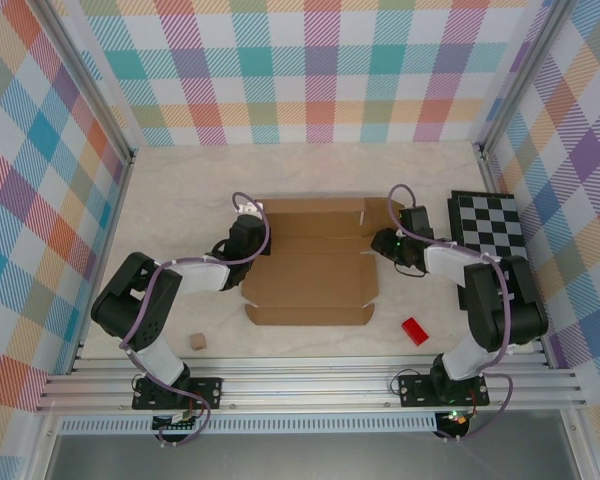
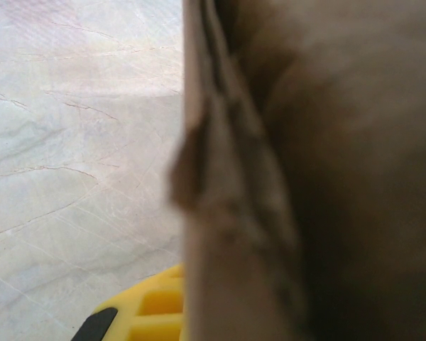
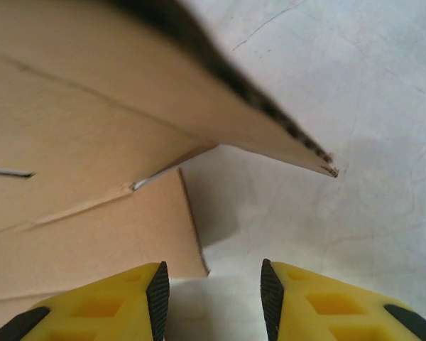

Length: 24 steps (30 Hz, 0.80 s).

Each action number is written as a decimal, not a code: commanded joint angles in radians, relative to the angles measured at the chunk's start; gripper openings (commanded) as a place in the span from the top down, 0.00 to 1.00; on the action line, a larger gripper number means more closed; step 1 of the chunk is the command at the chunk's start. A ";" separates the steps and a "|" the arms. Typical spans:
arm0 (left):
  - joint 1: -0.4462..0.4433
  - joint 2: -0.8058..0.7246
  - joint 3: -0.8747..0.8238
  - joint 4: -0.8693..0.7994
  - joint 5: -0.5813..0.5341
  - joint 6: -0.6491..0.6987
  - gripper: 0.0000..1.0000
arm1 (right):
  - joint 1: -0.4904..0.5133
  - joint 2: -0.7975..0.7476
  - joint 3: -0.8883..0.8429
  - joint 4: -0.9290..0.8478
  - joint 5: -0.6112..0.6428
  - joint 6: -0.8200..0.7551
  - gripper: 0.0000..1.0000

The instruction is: Fold the paper box

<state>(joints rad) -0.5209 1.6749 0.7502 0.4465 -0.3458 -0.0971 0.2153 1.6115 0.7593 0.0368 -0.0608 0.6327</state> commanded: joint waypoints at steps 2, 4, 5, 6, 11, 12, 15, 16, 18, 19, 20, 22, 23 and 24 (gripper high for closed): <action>-0.010 -0.011 0.011 -0.028 0.012 -0.011 1.00 | -0.007 0.061 0.023 0.147 -0.070 0.001 0.59; -0.011 -0.008 0.017 -0.033 0.015 -0.009 1.00 | -0.006 0.095 0.039 0.185 -0.112 -0.014 0.60; -0.011 -0.007 0.021 -0.034 0.013 -0.009 1.00 | -0.005 0.104 0.038 0.203 -0.118 -0.013 0.61; -0.011 -0.005 0.022 -0.033 0.013 -0.009 1.00 | -0.004 0.114 0.034 0.221 -0.120 -0.012 0.61; -0.011 0.003 0.029 -0.032 0.016 -0.016 1.00 | -0.003 0.143 0.034 0.265 -0.165 0.010 0.66; -0.011 0.004 0.028 -0.032 0.015 -0.018 1.00 | 0.001 0.143 0.035 0.268 -0.176 0.012 0.67; -0.011 0.006 0.026 -0.032 0.009 -0.025 1.00 | 0.016 0.122 0.035 0.276 -0.193 0.017 0.71; -0.011 0.005 0.029 -0.034 0.007 -0.028 1.00 | 0.023 0.113 0.035 0.271 -0.198 0.019 0.72; -0.011 0.005 0.029 -0.038 0.002 -0.032 1.00 | 0.037 0.097 0.038 0.254 -0.201 0.023 0.72; -0.011 0.005 0.029 -0.040 -0.001 -0.034 1.00 | 0.045 0.089 0.036 0.253 -0.201 0.025 0.73; -0.011 0.003 0.030 -0.044 -0.005 -0.038 1.00 | 0.050 0.083 0.034 0.253 -0.203 0.029 0.73; -0.011 0.002 0.030 -0.046 -0.007 -0.045 1.00 | 0.065 0.067 0.032 0.254 -0.197 0.036 0.73; -0.011 0.002 0.031 -0.047 -0.004 -0.047 1.00 | 0.072 0.066 0.034 0.253 -0.195 0.039 0.73; -0.014 0.002 0.030 -0.049 -0.004 -0.051 1.00 | 0.079 0.068 0.042 0.248 -0.194 0.042 0.73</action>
<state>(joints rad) -0.5205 1.6749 0.7624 0.4191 -0.3763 -0.1337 0.2718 1.7088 0.7799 0.2764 -0.2184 0.6598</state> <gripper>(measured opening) 0.087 0.270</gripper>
